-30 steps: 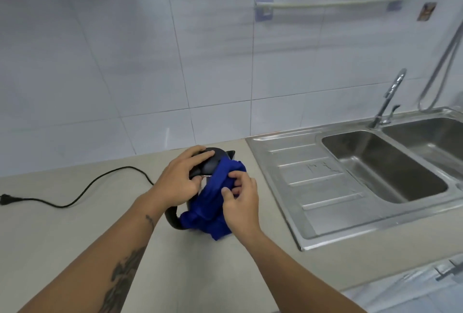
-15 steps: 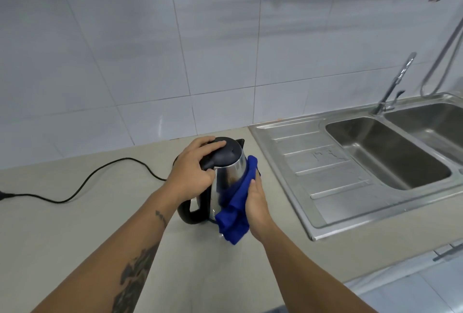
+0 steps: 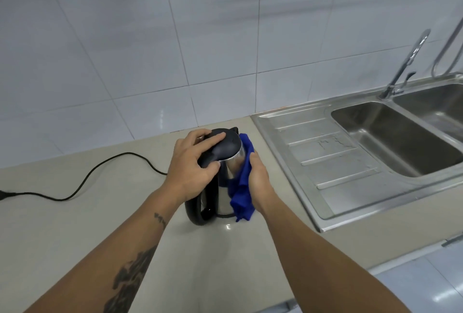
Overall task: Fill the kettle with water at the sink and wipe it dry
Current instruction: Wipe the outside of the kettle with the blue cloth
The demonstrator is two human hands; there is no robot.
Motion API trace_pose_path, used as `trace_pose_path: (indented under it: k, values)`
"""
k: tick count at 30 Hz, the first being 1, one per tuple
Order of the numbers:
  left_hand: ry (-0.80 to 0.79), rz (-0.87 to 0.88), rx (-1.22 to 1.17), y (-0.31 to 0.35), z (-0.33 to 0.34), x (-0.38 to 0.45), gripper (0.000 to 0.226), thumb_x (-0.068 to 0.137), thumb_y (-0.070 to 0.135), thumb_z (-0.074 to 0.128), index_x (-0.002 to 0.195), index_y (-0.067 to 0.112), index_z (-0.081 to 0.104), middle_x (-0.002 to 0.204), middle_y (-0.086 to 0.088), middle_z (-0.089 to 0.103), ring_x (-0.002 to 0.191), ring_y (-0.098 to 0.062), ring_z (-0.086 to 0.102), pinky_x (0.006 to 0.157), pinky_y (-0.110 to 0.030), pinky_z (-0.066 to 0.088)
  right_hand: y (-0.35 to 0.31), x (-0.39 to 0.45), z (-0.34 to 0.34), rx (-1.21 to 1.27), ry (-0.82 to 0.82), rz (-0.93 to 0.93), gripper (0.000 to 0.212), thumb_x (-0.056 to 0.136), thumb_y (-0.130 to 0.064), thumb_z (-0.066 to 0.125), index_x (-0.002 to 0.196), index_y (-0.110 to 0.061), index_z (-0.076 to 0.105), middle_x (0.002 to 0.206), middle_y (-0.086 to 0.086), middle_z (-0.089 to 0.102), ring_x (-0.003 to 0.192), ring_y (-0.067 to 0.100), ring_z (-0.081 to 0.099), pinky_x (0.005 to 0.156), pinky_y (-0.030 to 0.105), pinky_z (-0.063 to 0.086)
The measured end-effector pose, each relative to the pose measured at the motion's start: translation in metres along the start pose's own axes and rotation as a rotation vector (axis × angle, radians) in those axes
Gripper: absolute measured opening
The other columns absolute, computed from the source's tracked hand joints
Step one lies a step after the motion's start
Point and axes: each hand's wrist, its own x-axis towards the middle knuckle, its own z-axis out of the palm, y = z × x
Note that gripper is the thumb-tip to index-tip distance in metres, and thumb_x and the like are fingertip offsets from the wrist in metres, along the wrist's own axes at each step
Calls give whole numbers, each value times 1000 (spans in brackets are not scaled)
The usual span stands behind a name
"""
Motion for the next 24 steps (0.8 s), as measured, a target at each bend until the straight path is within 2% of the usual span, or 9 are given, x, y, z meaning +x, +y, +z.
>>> trace_pose_path:
  k: [2, 3, 5, 8, 10, 13, 19, 22, 24]
  values:
    - [51, -7, -39, 2, 7, -4, 58, 82, 18, 61, 136, 39, 58, 134, 23, 43, 123, -12, 36, 101, -10, 24, 9, 1, -3, 40, 8, 92, 45, 106, -43, 28, 136, -25, 57, 120, 12, 71, 103, 25, 68, 74, 35, 55]
    - [61, -24, -68, 2, 10, -6, 58, 81, 21, 59, 136, 39, 58, 135, 21, 43, 124, -13, 35, 105, -15, 24, 13, -4, 1, 56, 21, 121, 44, 105, -47, 28, 133, -29, 58, 120, 11, 71, 102, 24, 68, 76, 36, 55]
    - [80, -78, -119, 4, 13, -9, 59, 80, 24, 56, 137, 38, 58, 138, 17, 42, 128, -15, 33, 111, -24, 24, 26, -11, 12, 11, 98, 88, 43, 98, -53, 30, 135, -47, 52, 135, 5, 64, 119, 24, 62, 100, 48, 51]
    - [114, -126, -131, 8, 15, -12, 59, 81, 26, 57, 139, 37, 56, 139, 14, 39, 129, -14, 28, 110, -23, 20, 33, -36, 38, -147, 219, 3, 60, 102, -35, 34, 159, -42, 17, 169, 3, 20, 154, 27, 21, 124, 50, 21]
    - [118, -131, -94, 11, 16, -12, 56, 87, 19, 61, 140, 36, 55, 140, 12, 39, 126, -12, 27, 107, -20, 18, 31, -58, 52, -202, 197, 15, 74, 102, -30, 42, 162, -36, -1, 172, 5, -2, 158, 28, 2, 126, 50, 12]
    - [116, -136, -45, 13, 13, -11, 57, 89, 13, 63, 140, 37, 55, 141, 11, 40, 121, -8, 26, 104, -20, 20, 36, -67, 63, -187, 127, 35, 83, 101, -28, 47, 160, -39, -12, 171, 1, -17, 157, 28, -11, 126, 49, 6]
    - [71, -126, 15, 16, 3, -9, 58, 87, 16, 66, 140, 38, 55, 137, 12, 44, 121, -15, 32, 103, -20, 22, 44, -56, 49, -107, 212, 156, 88, 95, -17, 46, 160, -40, -9, 172, 2, -6, 156, 32, 8, 123, 56, 20]
    - [29, -139, 28, 15, -1, -5, 58, 88, 18, 66, 142, 37, 53, 136, 12, 43, 121, -18, 32, 104, -21, 24, 31, -44, 42, -84, 168, 271, 82, 94, -24, 40, 160, -42, -6, 171, 2, 7, 153, 36, 19, 119, 60, 26]
    - [8, -139, 38, 15, -3, -4, 59, 88, 18, 64, 143, 36, 52, 137, 12, 43, 120, -17, 31, 104, -21, 24, 41, -19, 33, -69, 124, 259, 85, 81, -32, 39, 155, -52, 5, 167, 1, 22, 150, 36, 27, 117, 62, 30]
